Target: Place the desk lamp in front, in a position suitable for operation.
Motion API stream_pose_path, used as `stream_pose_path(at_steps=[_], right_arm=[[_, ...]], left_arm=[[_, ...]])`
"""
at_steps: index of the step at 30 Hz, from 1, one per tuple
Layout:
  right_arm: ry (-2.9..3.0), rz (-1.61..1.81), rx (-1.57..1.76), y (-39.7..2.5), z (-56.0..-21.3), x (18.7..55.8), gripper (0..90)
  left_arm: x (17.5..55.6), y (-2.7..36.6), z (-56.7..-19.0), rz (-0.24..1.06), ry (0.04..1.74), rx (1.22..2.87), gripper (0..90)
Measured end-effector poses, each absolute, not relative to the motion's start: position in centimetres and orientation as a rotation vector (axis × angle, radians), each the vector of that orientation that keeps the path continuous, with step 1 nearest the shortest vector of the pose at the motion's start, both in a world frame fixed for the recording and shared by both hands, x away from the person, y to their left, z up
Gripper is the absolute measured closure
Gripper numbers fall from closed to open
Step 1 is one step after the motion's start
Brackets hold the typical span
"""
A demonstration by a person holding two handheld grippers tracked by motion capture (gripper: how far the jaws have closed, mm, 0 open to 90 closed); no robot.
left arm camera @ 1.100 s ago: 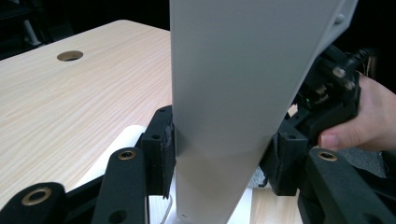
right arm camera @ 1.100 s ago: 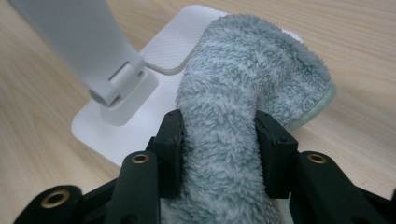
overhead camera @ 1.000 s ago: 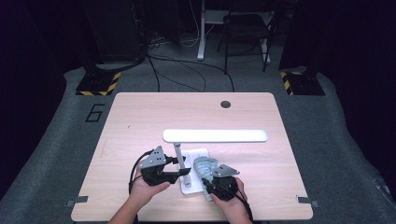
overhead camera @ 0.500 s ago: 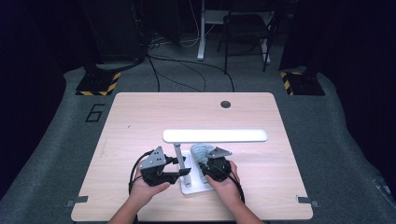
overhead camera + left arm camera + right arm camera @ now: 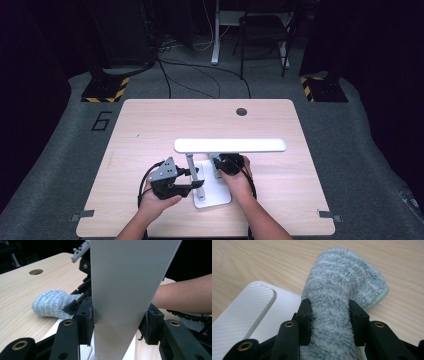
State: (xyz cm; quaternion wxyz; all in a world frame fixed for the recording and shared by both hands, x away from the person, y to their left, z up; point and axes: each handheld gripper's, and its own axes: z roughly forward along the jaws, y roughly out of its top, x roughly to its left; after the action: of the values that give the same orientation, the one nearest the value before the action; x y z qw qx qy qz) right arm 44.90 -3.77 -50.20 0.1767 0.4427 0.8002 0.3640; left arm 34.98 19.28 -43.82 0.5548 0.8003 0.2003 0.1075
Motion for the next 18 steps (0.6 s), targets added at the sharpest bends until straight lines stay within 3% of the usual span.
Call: stream_pose_path(at_steps=[7, 18], right_arm=[[2.245, 1.022, 1.243, -3.5, -50.3, 45.2, 60.9], [2.302, 1.079, 1.154, -5.4, -50.6, 39.6, 61.1]], left_arm=[[34.9, 19.2, -43.8, 0.267, 0.484, 1.894, 52.5], [34.8, 19.1, -43.7, 0.271, 0.496, 1.901, 52.6]])
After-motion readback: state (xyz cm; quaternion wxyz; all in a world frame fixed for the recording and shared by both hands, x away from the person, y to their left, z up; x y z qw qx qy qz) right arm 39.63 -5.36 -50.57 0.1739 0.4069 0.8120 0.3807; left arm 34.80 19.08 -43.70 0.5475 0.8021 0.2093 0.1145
